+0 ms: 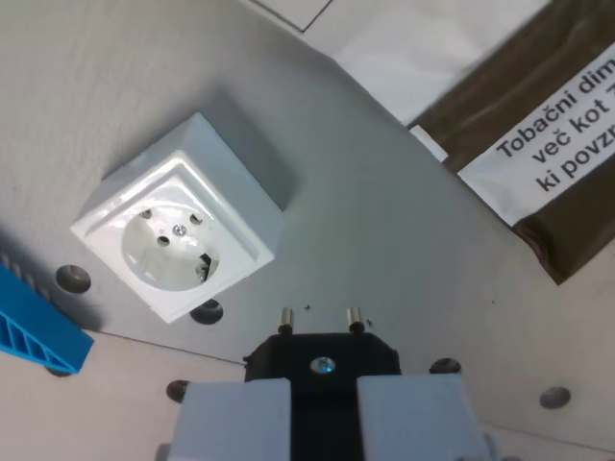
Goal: Move above the white socket
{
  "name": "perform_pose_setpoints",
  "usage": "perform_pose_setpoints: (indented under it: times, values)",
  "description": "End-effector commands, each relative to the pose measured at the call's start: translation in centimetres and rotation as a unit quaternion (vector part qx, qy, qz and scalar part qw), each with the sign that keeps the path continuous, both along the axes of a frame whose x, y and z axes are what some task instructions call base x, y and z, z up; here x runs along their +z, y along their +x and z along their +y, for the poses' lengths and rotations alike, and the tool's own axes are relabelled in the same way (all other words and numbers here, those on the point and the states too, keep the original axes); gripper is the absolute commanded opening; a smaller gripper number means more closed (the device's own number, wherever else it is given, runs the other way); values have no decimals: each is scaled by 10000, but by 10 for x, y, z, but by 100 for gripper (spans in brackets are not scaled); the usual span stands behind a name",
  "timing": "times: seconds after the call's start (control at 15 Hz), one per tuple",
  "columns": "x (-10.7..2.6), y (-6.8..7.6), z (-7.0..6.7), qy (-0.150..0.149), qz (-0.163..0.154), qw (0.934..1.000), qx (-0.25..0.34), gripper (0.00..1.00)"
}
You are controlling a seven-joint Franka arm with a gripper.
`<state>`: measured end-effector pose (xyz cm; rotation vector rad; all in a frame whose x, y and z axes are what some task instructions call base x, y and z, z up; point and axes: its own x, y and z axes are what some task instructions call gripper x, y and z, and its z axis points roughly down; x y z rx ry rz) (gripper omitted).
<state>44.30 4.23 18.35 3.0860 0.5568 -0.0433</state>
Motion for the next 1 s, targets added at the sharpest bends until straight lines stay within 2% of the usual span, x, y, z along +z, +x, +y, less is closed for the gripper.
perform_pose_setpoints:
  times: [0.07, 0.67, 1.0]
  values:
    - [-14, -8, 5, -30, -525, 9891, 1373, 0]
    - [-46, -27, 23, -100, -495, 9760, 2119, 0]
    - [-59, -34, 32, -111, -520, 9701, 2368, 0]
